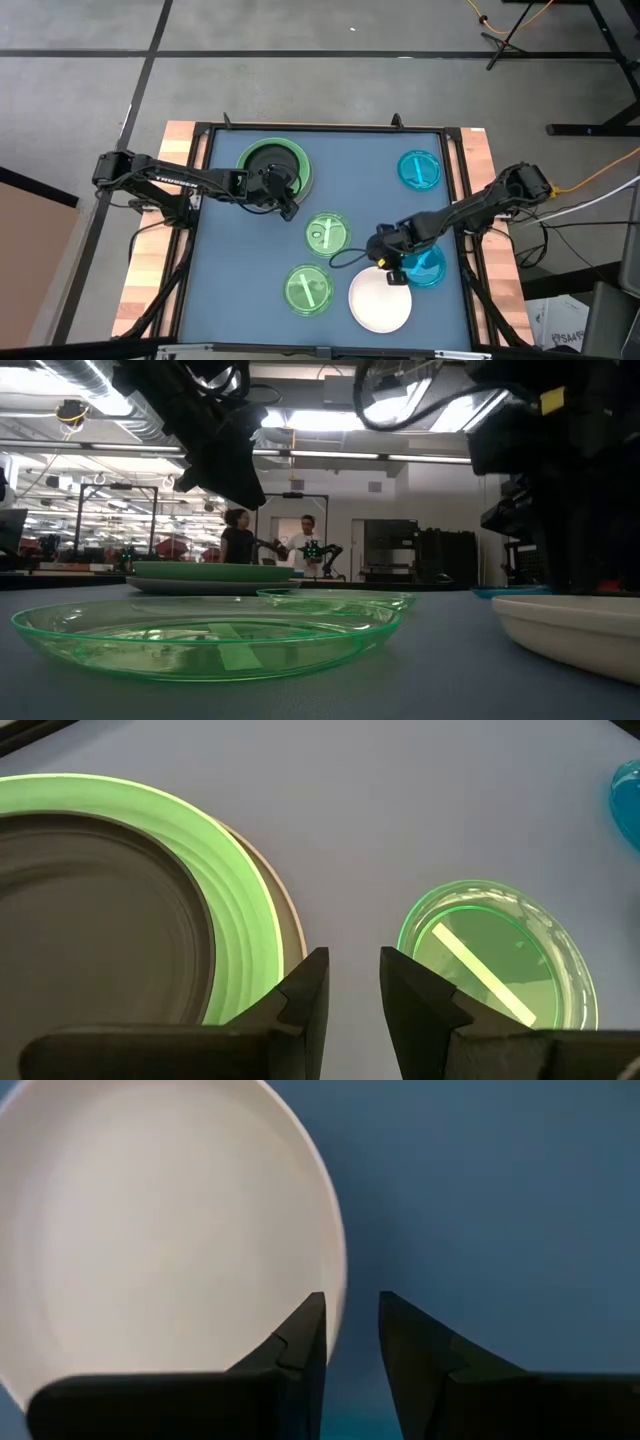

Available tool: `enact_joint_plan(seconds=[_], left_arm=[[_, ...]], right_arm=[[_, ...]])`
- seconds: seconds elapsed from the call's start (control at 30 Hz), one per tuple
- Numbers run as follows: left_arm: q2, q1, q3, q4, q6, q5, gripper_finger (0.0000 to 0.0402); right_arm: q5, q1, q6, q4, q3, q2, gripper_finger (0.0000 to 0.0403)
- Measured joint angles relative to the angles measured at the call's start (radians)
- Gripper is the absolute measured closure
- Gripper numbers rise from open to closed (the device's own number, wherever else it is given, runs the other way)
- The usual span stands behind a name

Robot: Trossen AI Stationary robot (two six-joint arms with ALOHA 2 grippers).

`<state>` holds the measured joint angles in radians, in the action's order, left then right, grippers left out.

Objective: Stack plastic plates
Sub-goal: Stack the white plate on top of the black plate

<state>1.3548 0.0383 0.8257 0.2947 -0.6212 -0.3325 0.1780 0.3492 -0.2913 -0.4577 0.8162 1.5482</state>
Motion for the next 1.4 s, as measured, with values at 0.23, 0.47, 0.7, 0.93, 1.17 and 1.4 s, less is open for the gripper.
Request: enact_joint_plan(seconds=[0.23, 0.47, 0.7, 0.93, 1.17, 1.4], left_arm=[[0.000, 0.000, 0.000, -0.002, 0.000, 0.000, 0.0316], [0.000, 0.000, 0.000, -0.002, 0.000, 0.000, 0.0316], [0.000, 0.000, 0.000, -0.002, 0.000, 0.000, 0.0316], [0.000, 0.000, 0.000, -0.002, 0.000, 0.000, 0.0316], [0.000, 0.000, 0.000, -0.005, 0.000, 0.000, 0.0316], [0.000, 0.000, 0.000, -0.006, 0.000, 0.000, 0.0316]], right_arm=[[0.041, 0.000, 0.000, 0.039, 0.000, 0.067, 0.0317], [0.051, -0.003, 0.003, 0.047, 0.000, 0.080, 0.0317], [0.051, -0.003, 0.007, 0.046, 0.000, 0.080, 0.0317], [0.050, -0.003, 0.007, 0.049, 0.000, 0.090, 0.0317], [0.060, -0.003, 0.008, 0.061, 0.002, 0.103, 0.0323], [0.067, -0.003, 0.010, 0.067, 0.002, 0.104, 0.0376]])
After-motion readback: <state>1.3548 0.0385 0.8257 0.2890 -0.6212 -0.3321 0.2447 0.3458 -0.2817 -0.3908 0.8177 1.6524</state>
